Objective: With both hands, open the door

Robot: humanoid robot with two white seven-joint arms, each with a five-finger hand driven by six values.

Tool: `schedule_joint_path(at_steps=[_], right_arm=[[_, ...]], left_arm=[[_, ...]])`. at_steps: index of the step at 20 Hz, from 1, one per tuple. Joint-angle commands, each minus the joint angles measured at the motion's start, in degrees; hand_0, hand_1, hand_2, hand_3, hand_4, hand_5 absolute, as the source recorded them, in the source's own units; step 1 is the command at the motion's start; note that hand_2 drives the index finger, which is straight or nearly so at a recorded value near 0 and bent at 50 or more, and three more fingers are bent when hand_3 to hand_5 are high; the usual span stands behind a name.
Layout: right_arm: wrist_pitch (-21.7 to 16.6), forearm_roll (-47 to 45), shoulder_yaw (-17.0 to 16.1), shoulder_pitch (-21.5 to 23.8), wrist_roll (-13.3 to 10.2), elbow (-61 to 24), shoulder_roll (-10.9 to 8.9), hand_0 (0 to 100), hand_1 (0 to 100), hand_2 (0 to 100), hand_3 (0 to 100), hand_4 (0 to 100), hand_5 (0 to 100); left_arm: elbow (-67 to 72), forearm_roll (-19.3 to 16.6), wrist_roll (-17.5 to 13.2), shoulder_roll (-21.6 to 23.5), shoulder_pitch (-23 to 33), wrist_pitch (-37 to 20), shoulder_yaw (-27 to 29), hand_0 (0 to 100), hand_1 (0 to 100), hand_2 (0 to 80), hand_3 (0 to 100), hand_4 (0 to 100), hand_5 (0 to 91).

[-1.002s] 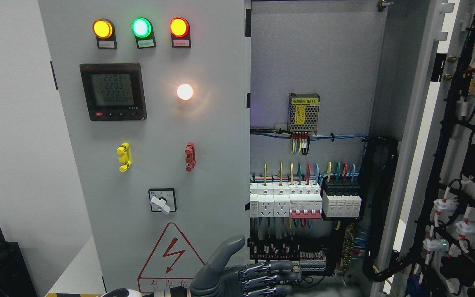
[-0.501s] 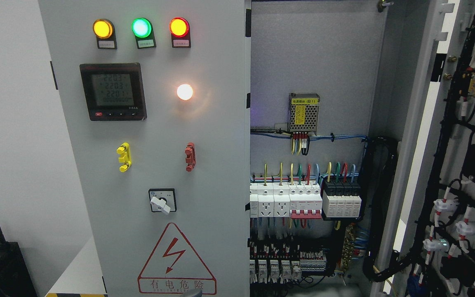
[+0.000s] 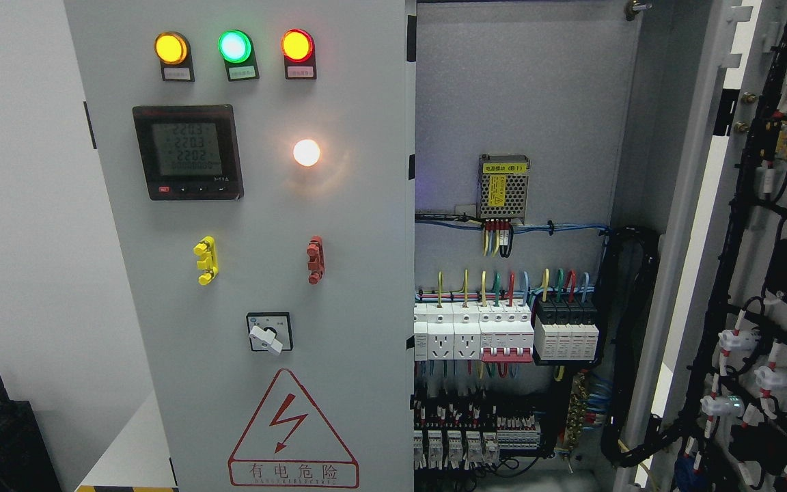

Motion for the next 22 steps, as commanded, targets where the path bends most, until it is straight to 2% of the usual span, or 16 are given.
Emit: schedule_joint_path(at_steps=[1,5,6,8,11,14,18,22], right_arm=[[0.00,0.02,0.00,0.00,0.01,0.01,0.00,0,0,0,0,0,0],[0.00,0.02,0.00,0.00,-0.07,0.01,0.00,0,0,0,0,0,0],[0.00,0.02,0.00,0.00,0.01,0.01,0.00,0,0,0,0,0,0],[0.00,0.02,0.00,0.00,0.01,0.01,0.00,0,0,0,0,0,0],[0.00,0.02,0.00,0.00,0.01,-0.08,0.00,0,0,0,0,0,0],[-0.09,0.02,0.00,0.00,0.01,0.01,0.00,0,0,0,0,0,0],[0.00,0.02,0.00,0.00,0.01,0.01,0.00,0,0,0,0,0,0],[0.00,0.02,0.00,0.00,0.01,0.01,0.00,0,0,0,0,0,0]], left_arm=[[3.62,-6.06,-0.09,2.95,18.86,-2.37,11.99,0,0,0.0,0,4,0.0],[8.97,-6.77,-0.09,0.76,28.63,-4.75,17.61,0,0,0.0,0,4,0.0],[10.99,-8.25,-0.09,-0.82,30.04,-5.19,18.32,0,0,0.0,0,4,0.0],[13.99,-11.24,-0.61,-3.63,32.33,-6.25,18.85,0,0,0.0,0,4,0.0],[20.48,-12.49,-1.76,-6.10,35.85,-6.60,18.60,0,0,0.0,0,4,0.0],[29.09,-12.92,-1.84,-11.80,35.86,-6.78,18.07,0,0,0.0,0,4,0.0],[41.30,-19.41,-2.20,-20.49,34.54,-9.67,18.33,0,0,0.0,0,4,0.0],[54.48,-23.46,-3.51,-27.71,30.68,-11.96,18.42,0,0,0.0,0,4,0.0]])
